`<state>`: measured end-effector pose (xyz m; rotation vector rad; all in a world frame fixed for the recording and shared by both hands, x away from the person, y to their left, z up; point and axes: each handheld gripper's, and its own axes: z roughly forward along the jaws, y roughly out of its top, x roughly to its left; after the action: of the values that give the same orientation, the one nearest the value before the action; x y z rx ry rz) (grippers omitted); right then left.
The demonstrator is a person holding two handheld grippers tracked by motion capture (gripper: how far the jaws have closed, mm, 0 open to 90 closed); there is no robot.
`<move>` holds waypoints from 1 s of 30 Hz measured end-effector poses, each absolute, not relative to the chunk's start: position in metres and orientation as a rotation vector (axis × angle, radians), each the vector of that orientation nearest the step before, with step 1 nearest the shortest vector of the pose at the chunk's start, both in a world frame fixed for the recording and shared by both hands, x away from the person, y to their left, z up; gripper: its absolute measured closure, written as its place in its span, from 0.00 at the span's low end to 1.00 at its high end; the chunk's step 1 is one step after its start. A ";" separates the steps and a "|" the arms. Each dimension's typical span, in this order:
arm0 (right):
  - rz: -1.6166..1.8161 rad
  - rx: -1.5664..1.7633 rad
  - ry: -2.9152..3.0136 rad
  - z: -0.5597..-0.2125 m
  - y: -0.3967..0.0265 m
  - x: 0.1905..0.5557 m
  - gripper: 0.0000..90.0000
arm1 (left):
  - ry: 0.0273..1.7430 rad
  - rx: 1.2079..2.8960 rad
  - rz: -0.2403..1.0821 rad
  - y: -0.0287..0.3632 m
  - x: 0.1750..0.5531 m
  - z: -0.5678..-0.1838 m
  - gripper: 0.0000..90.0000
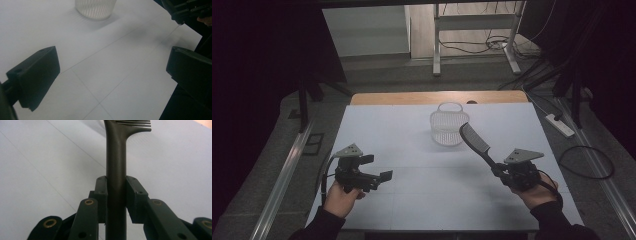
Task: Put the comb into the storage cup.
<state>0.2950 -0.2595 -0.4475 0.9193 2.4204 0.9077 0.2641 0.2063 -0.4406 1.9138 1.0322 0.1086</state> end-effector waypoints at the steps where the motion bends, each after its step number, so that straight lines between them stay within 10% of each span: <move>1: 0.909 0.920 2.416 -0.447 -0.259 0.295 0.80 | 1.028 1.916 0.101 0.204 0.266 -0.440 0.00; 30: 0.959 0.839 2.377 -0.442 -0.252 0.290 0.80 | 0.920 1.936 0.016 0.151 0.308 -0.425 0.00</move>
<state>0.2899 -0.2517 -0.4422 0.8392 2.3772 0.9590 0.3082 0.1515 -0.4249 1.9364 0.9204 0.0160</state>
